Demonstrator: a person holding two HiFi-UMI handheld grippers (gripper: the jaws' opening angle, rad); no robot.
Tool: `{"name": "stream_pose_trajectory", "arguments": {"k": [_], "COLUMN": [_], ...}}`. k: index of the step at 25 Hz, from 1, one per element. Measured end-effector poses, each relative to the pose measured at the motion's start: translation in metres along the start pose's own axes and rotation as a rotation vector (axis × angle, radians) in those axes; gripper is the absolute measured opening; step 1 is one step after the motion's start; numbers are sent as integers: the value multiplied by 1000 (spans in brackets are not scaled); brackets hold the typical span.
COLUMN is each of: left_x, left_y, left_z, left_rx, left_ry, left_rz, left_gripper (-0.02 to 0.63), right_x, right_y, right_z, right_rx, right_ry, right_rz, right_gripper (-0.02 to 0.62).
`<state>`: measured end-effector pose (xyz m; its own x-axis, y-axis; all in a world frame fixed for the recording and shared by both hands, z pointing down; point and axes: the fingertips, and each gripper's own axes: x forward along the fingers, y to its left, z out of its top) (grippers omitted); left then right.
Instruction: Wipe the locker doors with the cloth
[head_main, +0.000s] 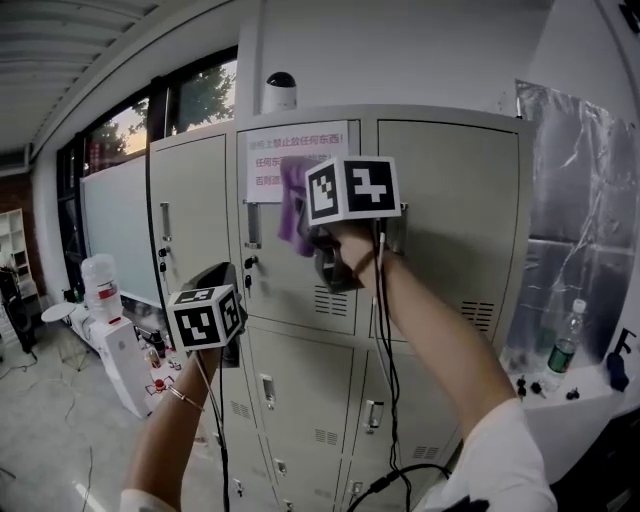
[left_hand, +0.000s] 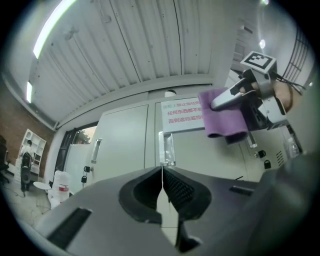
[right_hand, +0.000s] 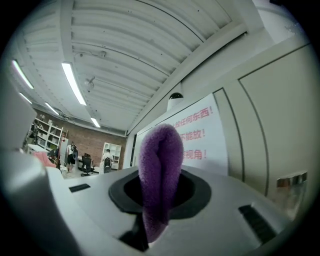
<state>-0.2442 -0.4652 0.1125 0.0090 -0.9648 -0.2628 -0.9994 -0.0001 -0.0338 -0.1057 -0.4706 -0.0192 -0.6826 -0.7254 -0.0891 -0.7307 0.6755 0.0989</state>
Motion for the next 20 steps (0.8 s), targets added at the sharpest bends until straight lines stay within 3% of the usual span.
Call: {"name": "stream_pose_trajectory", "arguments": {"k": [11, 20], "left_x": [-9, -10], "left_y": [63, 92], "left_z": [-19, -31], "left_rx": [35, -26], "left_ry": [7, -10], "left_rz": [24, 41], "left_gripper": [9, 9], "right_x": [97, 134], "right_y": [57, 53], "right_z": [-38, -61], "right_rx": [21, 14], "right_ry": [54, 94], "right_rz": [49, -12], "right_gripper": [64, 64]}}
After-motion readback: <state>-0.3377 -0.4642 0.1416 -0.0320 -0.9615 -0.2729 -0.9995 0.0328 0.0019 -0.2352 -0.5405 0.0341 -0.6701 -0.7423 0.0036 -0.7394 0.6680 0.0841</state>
